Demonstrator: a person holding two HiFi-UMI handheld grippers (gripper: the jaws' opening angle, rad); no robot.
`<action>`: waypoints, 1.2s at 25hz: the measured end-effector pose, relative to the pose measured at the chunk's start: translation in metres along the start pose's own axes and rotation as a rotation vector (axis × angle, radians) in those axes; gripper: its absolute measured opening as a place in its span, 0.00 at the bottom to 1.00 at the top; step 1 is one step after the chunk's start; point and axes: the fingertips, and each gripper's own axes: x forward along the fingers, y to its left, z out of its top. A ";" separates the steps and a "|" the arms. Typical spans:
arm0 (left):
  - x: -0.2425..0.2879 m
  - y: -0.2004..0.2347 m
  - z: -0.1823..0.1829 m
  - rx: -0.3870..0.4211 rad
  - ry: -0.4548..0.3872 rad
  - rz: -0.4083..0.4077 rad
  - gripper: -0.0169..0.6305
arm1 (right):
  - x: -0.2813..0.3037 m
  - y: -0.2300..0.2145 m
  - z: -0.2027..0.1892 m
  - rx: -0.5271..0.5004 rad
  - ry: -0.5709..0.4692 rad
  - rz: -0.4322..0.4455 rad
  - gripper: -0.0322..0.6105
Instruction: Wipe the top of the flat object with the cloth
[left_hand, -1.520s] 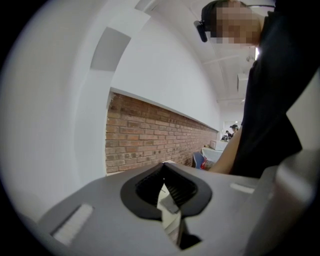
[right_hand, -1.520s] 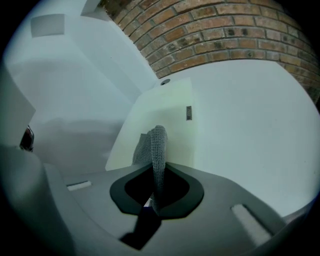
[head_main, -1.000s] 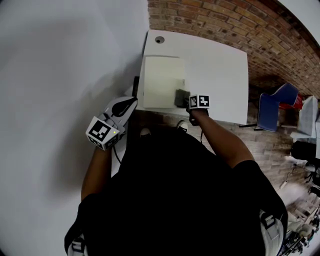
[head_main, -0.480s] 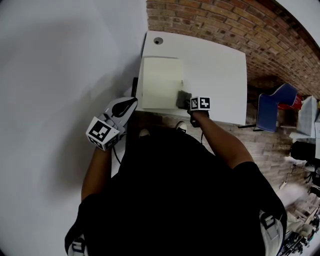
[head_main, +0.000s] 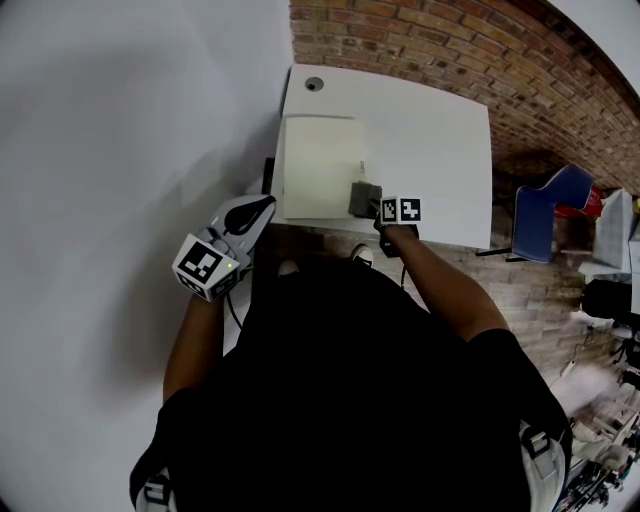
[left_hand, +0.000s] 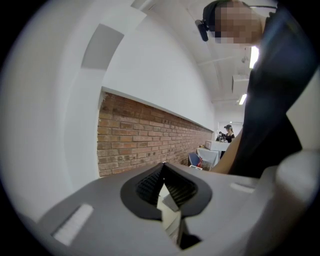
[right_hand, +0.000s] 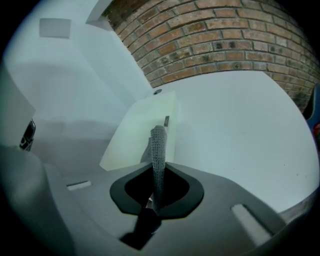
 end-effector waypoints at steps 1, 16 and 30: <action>-0.001 -0.001 0.002 0.001 0.000 -0.002 0.03 | -0.005 0.003 0.003 0.003 -0.016 0.006 0.06; 0.020 -0.011 -0.001 0.004 0.009 -0.082 0.03 | -0.068 0.010 0.044 -0.034 -0.204 0.015 0.06; 0.041 -0.018 0.014 0.029 -0.011 -0.142 0.03 | -0.168 0.038 0.111 -0.177 -0.484 -0.007 0.06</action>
